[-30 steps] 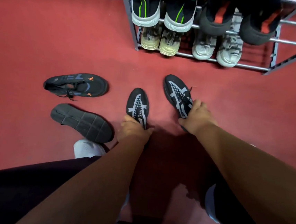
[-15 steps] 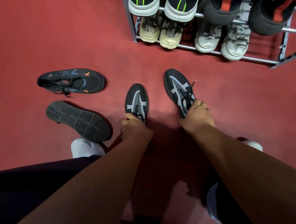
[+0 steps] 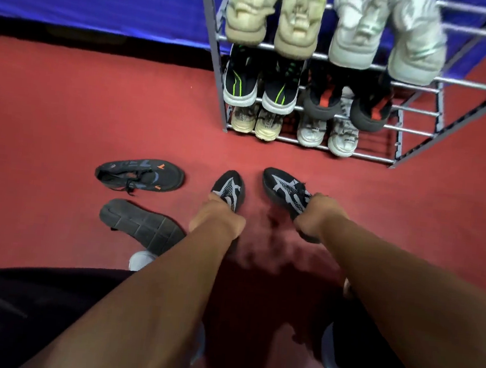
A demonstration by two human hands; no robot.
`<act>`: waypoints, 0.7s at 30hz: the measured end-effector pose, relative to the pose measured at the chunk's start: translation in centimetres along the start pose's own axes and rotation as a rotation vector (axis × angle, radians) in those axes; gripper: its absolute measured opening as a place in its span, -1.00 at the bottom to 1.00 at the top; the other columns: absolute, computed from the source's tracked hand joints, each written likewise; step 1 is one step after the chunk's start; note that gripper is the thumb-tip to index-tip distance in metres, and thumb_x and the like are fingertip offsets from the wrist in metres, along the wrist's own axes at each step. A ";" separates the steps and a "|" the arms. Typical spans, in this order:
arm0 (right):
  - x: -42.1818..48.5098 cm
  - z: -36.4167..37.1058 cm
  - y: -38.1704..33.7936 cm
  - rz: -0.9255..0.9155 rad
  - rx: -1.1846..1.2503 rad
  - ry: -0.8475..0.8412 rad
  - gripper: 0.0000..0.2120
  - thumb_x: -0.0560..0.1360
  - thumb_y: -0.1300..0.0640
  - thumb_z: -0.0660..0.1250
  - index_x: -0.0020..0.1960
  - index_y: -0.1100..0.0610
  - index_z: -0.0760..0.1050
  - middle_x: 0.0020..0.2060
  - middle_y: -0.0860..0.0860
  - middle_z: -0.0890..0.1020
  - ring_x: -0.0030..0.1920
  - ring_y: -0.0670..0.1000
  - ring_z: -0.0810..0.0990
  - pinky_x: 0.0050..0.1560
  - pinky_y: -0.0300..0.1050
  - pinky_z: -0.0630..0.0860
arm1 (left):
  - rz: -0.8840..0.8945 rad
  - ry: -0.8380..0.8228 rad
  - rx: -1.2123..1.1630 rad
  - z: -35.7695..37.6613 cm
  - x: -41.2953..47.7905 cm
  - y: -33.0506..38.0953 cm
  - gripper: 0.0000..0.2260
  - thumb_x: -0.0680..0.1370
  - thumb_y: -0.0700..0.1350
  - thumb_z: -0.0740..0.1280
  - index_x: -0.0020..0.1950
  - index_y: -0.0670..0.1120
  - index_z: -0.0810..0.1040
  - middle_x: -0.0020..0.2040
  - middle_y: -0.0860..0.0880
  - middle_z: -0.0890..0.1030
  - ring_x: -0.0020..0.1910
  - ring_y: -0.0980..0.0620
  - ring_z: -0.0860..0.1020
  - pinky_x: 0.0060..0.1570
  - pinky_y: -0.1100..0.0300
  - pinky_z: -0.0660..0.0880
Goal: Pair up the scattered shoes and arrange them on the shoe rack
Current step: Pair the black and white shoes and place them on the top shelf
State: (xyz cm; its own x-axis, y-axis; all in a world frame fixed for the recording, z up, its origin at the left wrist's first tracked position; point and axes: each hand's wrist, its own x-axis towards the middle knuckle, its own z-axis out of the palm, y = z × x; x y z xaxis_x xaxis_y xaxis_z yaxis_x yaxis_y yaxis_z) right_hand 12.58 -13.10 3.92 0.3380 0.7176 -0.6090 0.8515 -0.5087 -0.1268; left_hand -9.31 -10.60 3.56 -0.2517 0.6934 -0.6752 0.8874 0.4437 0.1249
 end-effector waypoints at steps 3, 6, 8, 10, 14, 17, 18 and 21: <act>-3.4 -4.2 -0.1 -0.057 -0.014 0.037 -0.87 0.34 0.09 0.37 -0.19 0.10 0.46 -0.37 -0.01 0.56 -0.40 0.01 0.56 -0.48 -0.30 0.37 | 0.070 0.037 0.039 -3.1 -3.6 0.6 -0.37 0.37 0.07 0.39 0.39 -0.06 0.32 0.19 -0.06 0.61 0.17 -0.17 0.61 0.18 -0.01 0.53; -7.3 -8.7 -0.5 -0.124 -0.106 0.122 -0.87 0.35 0.07 0.38 -0.23 0.13 0.50 -0.39 0.00 0.57 -0.35 0.07 0.58 -0.35 -0.20 0.46 | 0.146 0.063 0.046 -7.0 -7.5 1.4 -0.42 0.36 0.10 0.40 0.34 -0.06 0.43 0.09 -0.05 0.64 0.07 -0.13 0.64 0.12 0.05 0.54; -9.8 -11.7 -0.8 -0.133 -0.119 0.162 -0.89 0.34 0.10 0.40 -0.22 0.15 0.56 -0.37 0.04 0.62 -0.37 0.06 0.61 -0.40 -0.20 0.50 | 0.208 0.078 0.039 -9.9 -10.1 1.8 -0.47 0.34 0.15 0.40 0.26 -0.02 0.51 0.06 -0.07 0.63 0.03 -0.14 0.63 0.04 0.09 0.52; -12.3 -14.4 -1.0 -0.153 -0.129 0.216 -0.85 0.36 0.08 0.39 -0.16 0.16 0.60 -0.31 0.07 0.64 -0.32 0.10 0.63 -0.34 -0.17 0.54 | 0.265 0.095 0.028 -12.7 -12.6 2.1 -0.49 0.32 0.18 0.39 0.20 -0.01 0.57 0.05 -0.07 0.64 0.05 -0.15 0.64 0.07 0.08 0.54; -17.0 -18.7 -1.0 -0.220 -0.080 0.318 -0.80 0.35 0.04 0.34 -0.12 0.14 0.59 -0.25 0.09 0.66 -0.25 0.13 0.63 -0.23 -0.10 0.63 | 0.379 0.222 0.018 -17.7 -17.2 2.4 -0.48 0.30 0.24 0.37 0.17 0.00 0.57 0.00 -0.04 0.64 0.01 -0.14 0.65 0.11 0.03 0.58; -19.7 -20.9 -1.0 -0.230 -0.018 0.390 -0.81 0.27 0.05 0.35 -0.18 0.12 0.51 -0.33 0.06 0.60 -0.32 0.07 0.59 -0.43 -0.19 0.44 | 0.435 0.304 -0.007 -20.8 -19.9 2.8 -0.43 0.30 0.26 0.40 0.19 -0.04 0.52 0.00 -0.04 0.64 -0.01 -0.14 0.64 0.10 -0.01 0.59; -20.3 -21.5 -1.0 -0.232 0.006 0.410 -0.81 0.25 0.05 0.36 -0.19 0.12 0.50 -0.34 0.04 0.59 -0.33 0.06 0.59 -0.45 -0.20 0.41 | 0.450 0.318 -0.027 -21.7 -20.7 3.0 -0.40 0.30 0.27 0.40 0.20 -0.07 0.48 0.01 -0.04 0.63 0.00 -0.15 0.63 0.10 -0.01 0.59; -21.5 -23.2 -1.0 -0.244 0.063 0.459 -0.78 0.26 0.02 0.41 -0.18 0.13 0.53 -0.34 0.03 0.59 -0.33 0.05 0.57 -0.38 -0.15 0.51 | 0.501 0.370 -0.091 -24.0 -22.7 3.8 -0.38 0.29 0.29 0.39 0.18 -0.09 0.48 0.00 -0.04 0.63 -0.01 -0.13 0.62 0.09 -0.03 0.59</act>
State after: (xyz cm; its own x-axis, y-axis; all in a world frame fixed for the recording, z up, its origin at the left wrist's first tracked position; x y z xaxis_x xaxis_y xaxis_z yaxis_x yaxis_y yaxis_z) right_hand 13.75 -17.01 35.32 0.2855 0.9464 -0.1513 0.9065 -0.3179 -0.2778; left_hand -9.50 -11.08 36.82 0.0548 0.9729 -0.2248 0.9000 0.0494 0.4331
